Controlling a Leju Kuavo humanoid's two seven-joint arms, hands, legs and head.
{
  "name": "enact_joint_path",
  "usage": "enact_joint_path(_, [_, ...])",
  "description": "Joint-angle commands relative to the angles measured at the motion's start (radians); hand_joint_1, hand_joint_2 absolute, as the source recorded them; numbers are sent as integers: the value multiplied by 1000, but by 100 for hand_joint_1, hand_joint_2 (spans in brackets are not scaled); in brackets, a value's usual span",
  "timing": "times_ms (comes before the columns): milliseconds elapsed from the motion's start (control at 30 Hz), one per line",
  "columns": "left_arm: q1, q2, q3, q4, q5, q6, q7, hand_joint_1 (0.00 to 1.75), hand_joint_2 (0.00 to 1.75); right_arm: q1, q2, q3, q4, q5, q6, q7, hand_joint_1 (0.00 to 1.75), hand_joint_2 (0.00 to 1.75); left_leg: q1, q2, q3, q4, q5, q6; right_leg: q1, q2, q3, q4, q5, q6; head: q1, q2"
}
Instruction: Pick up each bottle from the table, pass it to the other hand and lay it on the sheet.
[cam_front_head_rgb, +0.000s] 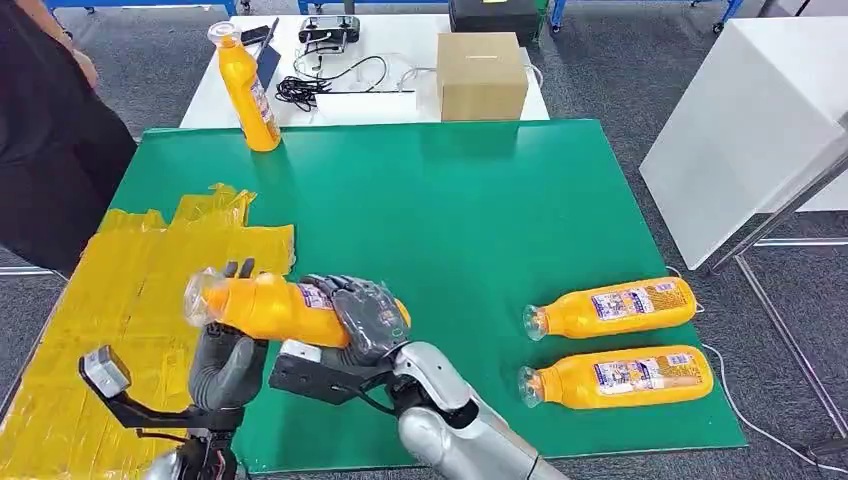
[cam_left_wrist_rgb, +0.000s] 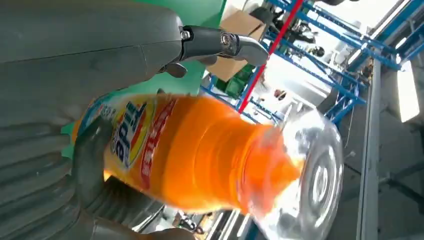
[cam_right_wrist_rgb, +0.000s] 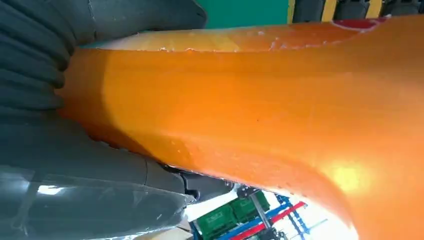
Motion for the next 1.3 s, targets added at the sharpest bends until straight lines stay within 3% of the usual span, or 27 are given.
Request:
enact_joint_path(33, [-27, 26, -31, 46, -6, -11, 0, 0, 175, -49, -9, 2, 66, -12, 14, -3, 175, 175, 0, 0, 2, -1, 0, 0, 0, 0, 2, -1, 0, 0, 0, 0])
enact_joint_path(800, [-22, 41, -15, 36, -16, -34, -12, 0, 175, -83, 10, 42, 104, -17, 59, 23, 175, 175, 1, 2, 6, -1, -2, -1, 1, 1, 6, -2, -1, 0, 0, 0])
enact_joint_path(1067, [-22, 37, -24, 3, -20, -43, 4, 0, 175, -122, 38, 55, 214, 30, 61, 70, 175, 175, 1, 2, 5, -1, -1, -1, 1, 1, 5, -2, -1, 0, 0, 0])
enact_joint_path(1300, [-4, 47, 0, -13, -30, -32, 0, 0, 175, -117, 35, 102, 184, 73, 84, 95, 175, 175, 1, 2, 5, -1, -2, -1, 1, 1, 5, -2, -1, 0, 0, 0])
